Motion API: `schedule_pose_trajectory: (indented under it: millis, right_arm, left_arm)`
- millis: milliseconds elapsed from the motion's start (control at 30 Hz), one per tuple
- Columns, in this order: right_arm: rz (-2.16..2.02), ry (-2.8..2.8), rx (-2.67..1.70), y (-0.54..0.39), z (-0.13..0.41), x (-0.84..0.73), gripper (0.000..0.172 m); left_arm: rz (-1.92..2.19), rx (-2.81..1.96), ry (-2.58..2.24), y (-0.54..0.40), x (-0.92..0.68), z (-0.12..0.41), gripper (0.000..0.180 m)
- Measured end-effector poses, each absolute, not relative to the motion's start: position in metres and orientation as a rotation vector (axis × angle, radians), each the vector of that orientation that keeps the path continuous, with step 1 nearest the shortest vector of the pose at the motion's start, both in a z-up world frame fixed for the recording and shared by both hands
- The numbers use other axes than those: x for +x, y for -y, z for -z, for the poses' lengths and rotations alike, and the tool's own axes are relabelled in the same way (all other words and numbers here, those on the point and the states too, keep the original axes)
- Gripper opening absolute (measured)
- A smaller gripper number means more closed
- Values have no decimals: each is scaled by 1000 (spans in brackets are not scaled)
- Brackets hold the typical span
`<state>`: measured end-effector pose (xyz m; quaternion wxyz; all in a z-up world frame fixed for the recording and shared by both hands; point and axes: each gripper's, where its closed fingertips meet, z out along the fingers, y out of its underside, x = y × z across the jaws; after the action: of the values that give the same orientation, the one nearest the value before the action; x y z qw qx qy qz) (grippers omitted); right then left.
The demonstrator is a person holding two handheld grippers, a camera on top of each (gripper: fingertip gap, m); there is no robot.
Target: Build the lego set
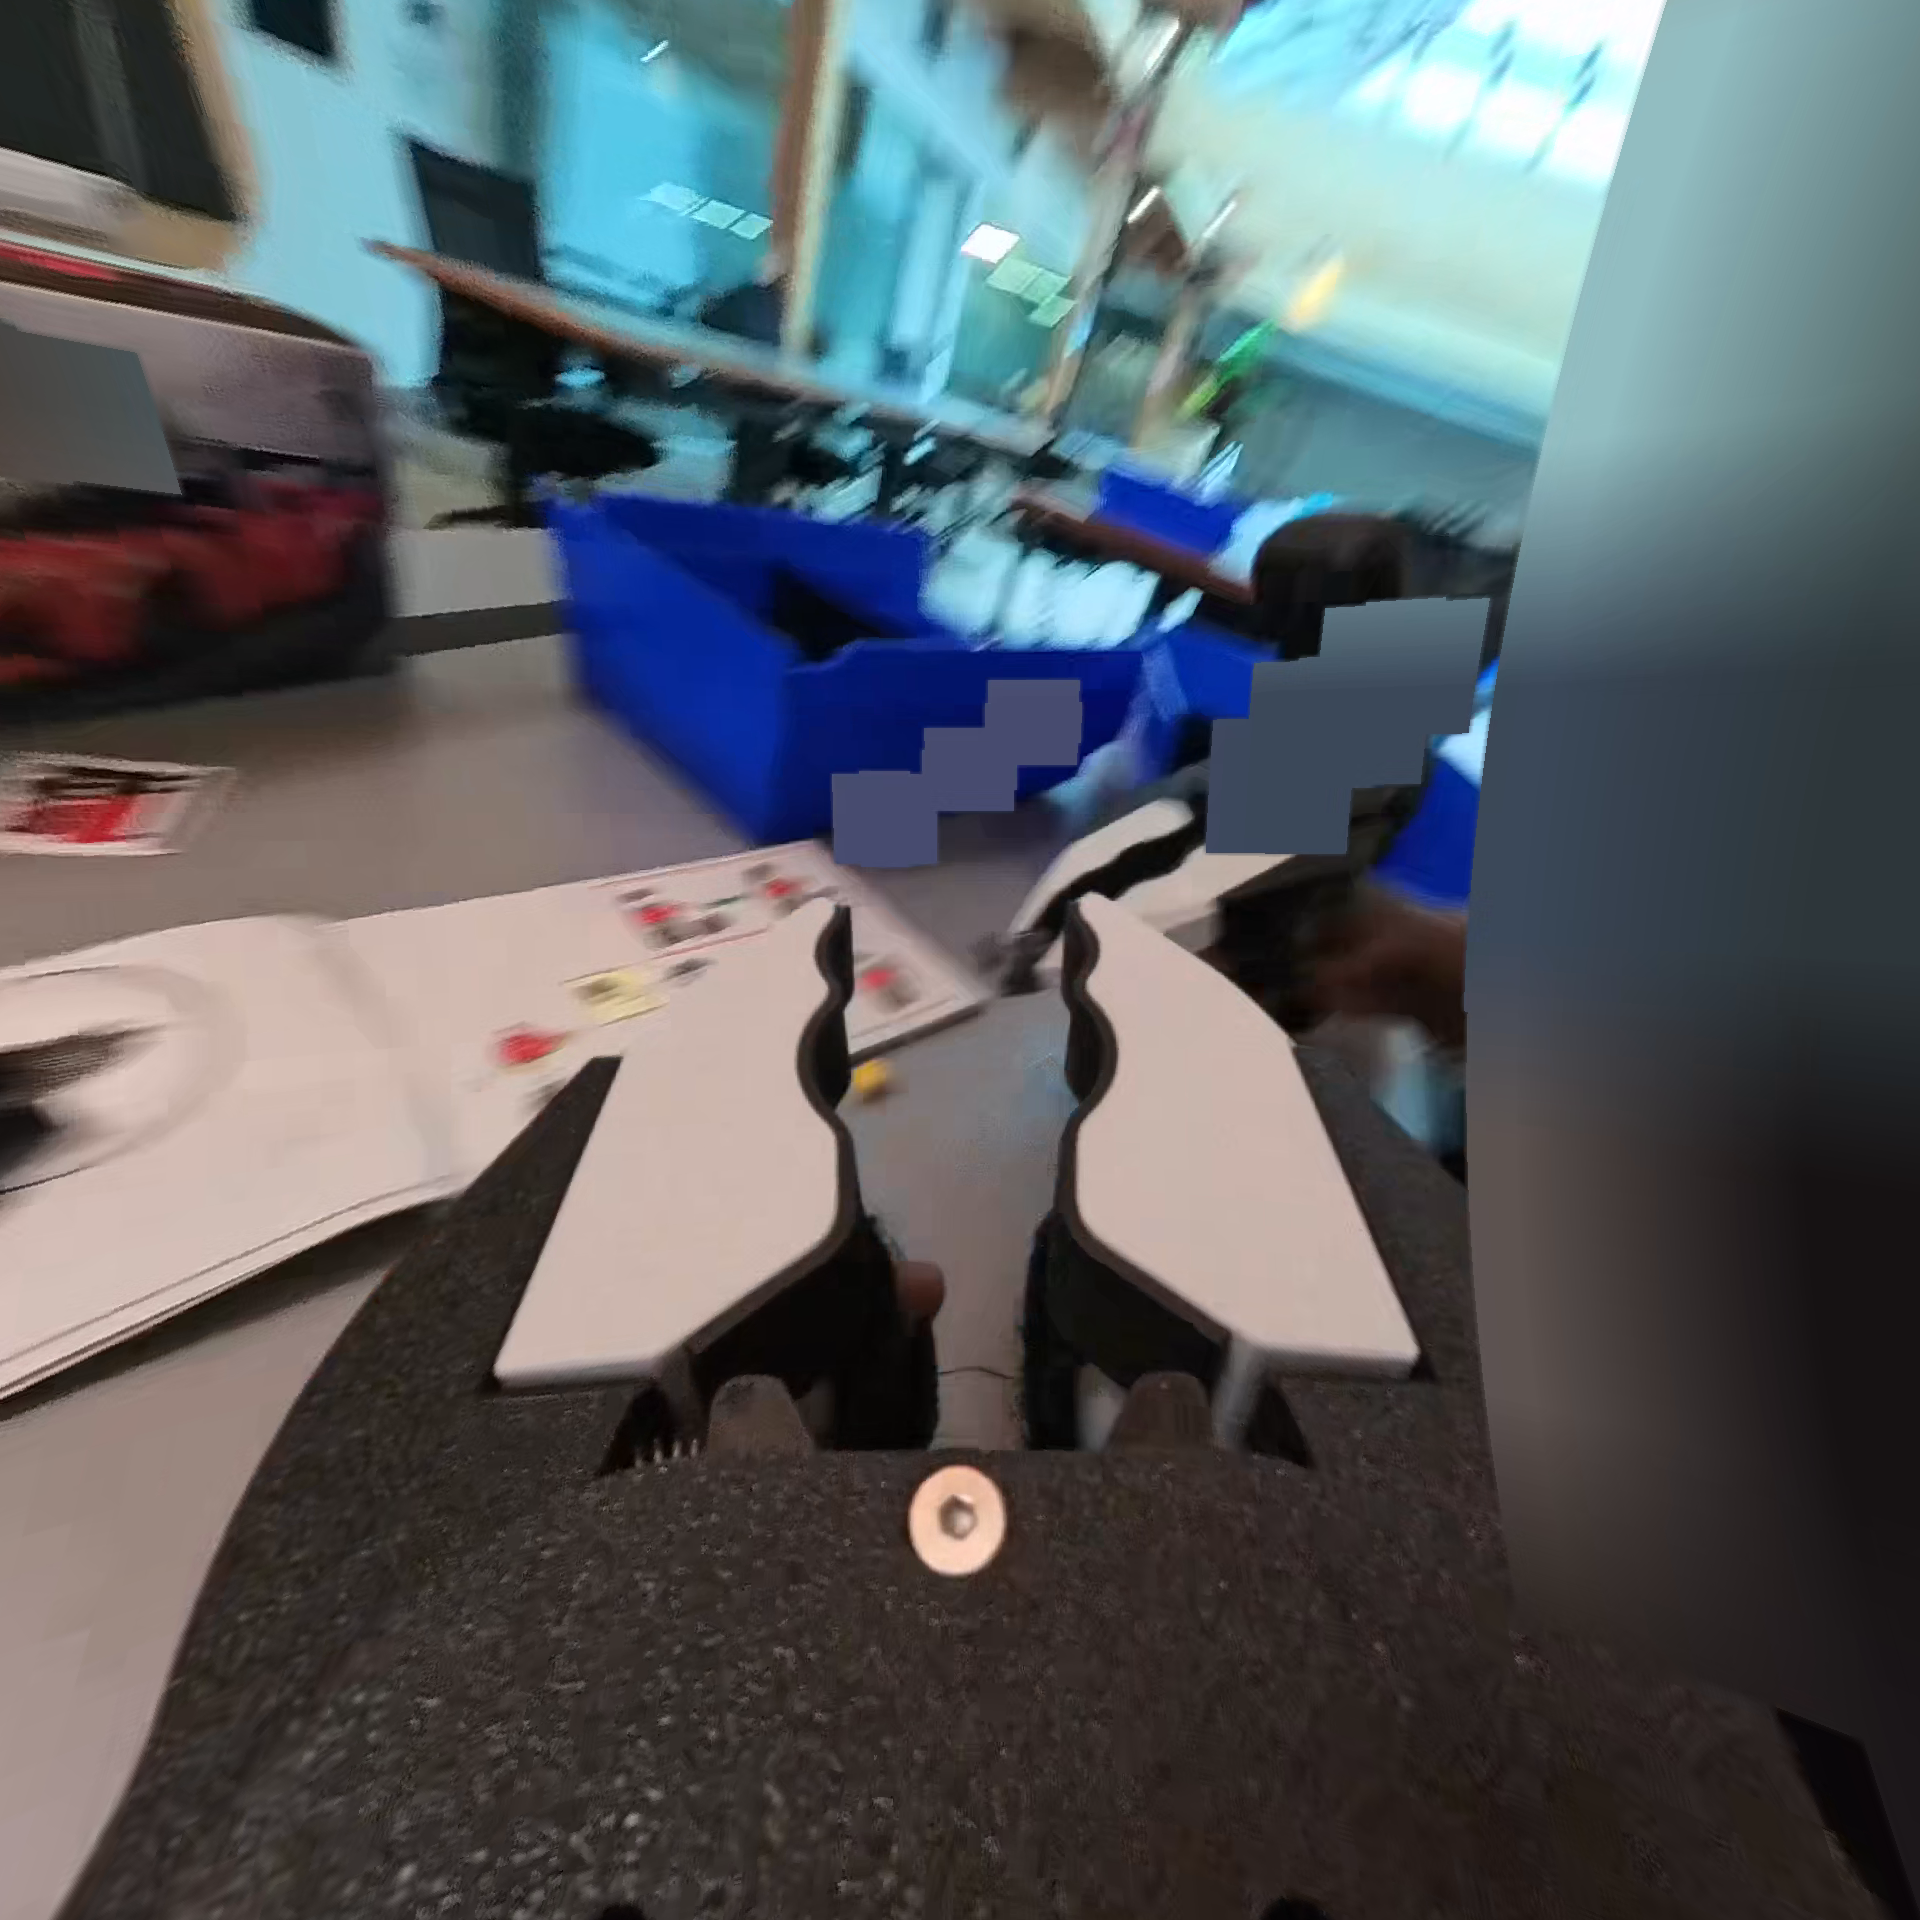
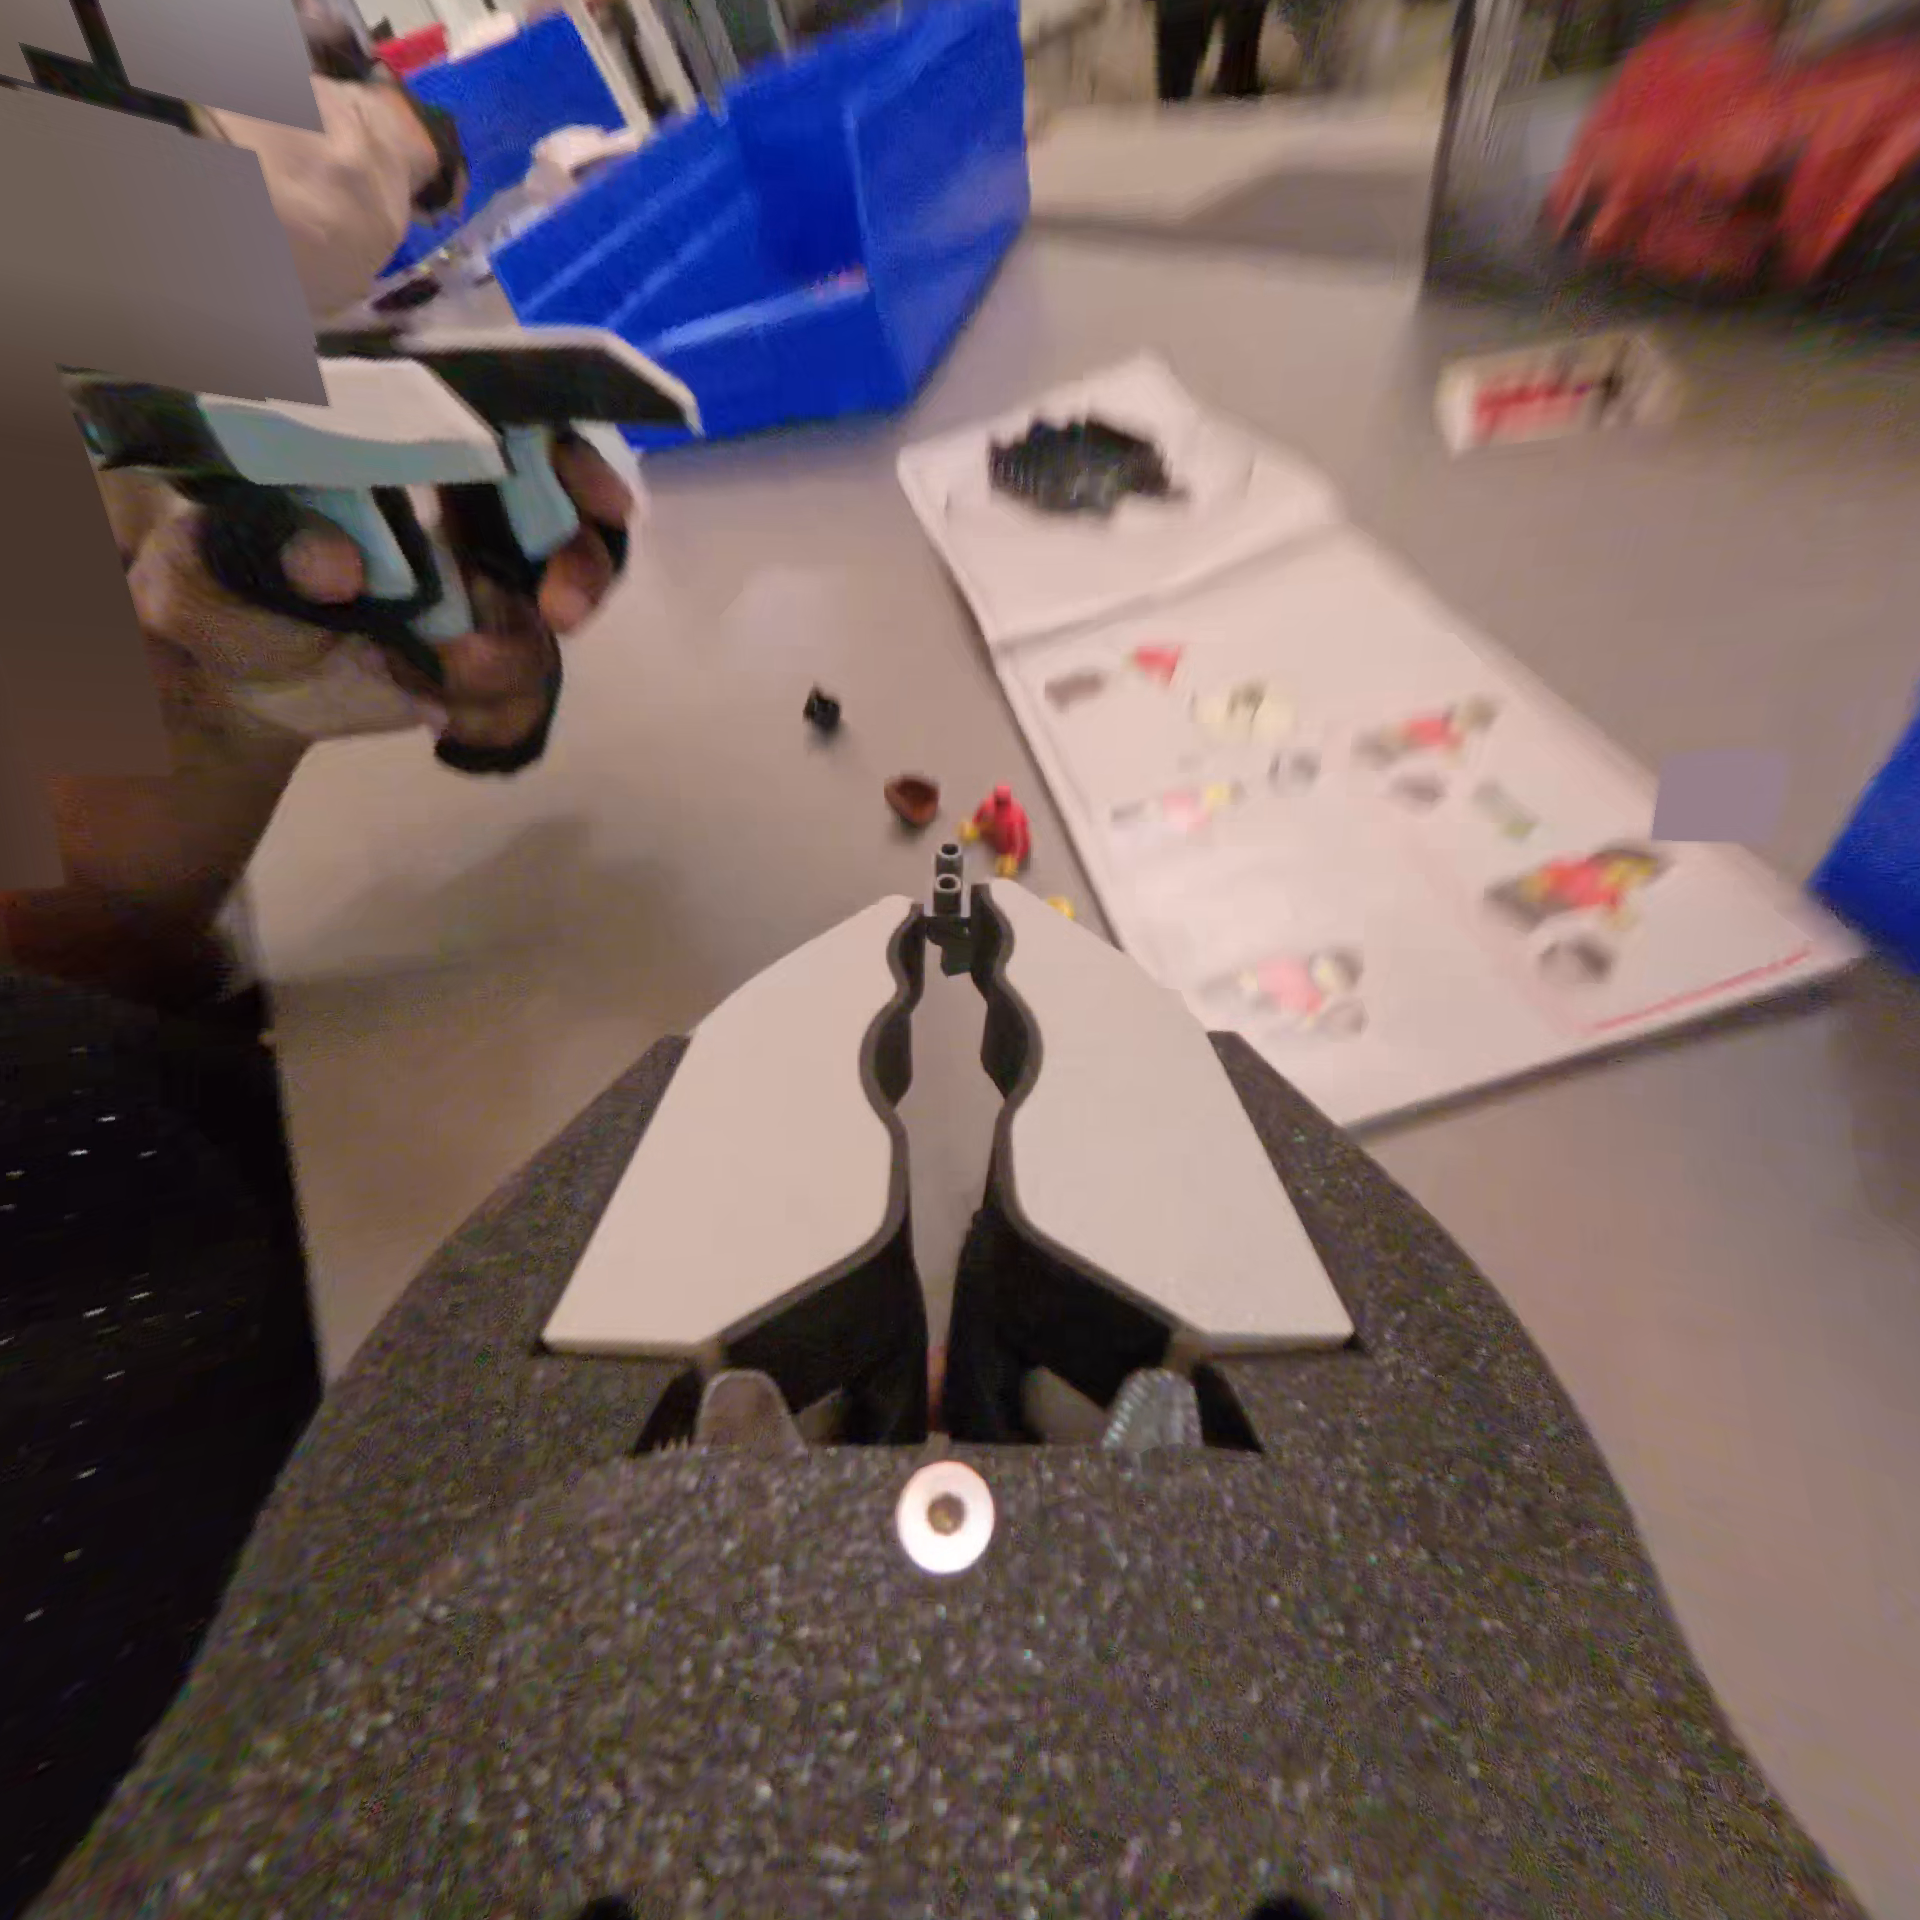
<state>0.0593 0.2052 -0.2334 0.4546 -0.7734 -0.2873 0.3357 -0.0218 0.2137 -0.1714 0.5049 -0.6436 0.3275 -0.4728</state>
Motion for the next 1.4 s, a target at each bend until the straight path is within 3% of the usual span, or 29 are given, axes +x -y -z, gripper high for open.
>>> schedule_pose_trajectory:
  millis: [167, 633, 800, 967, 1400]
  right_arm:
    - [-843, 782, -2079, -209, 272, 57, 8]
    - [-722, 857, -2168, -212, 291, 62, 9]
    - [-707, 887, -2155, -210, 291, 61, 13]
    - [-696, 879, -2110, -210, 285, 61, 28]
    - [-612, 744, -1896, -214, 225, 79, 43]
  left_arm:
    - [839, -1603, -864, -226, -46, 183, 33]
    - [790, -1601, -949, -224, -40, 197, 30]
    - [773, -1610, -956, -225, -40, 198, 29]
    - [775, -1624, -963, -227, -34, 193, 29]
    - [710, -1373, -1107, -257, 15, 58, 38]
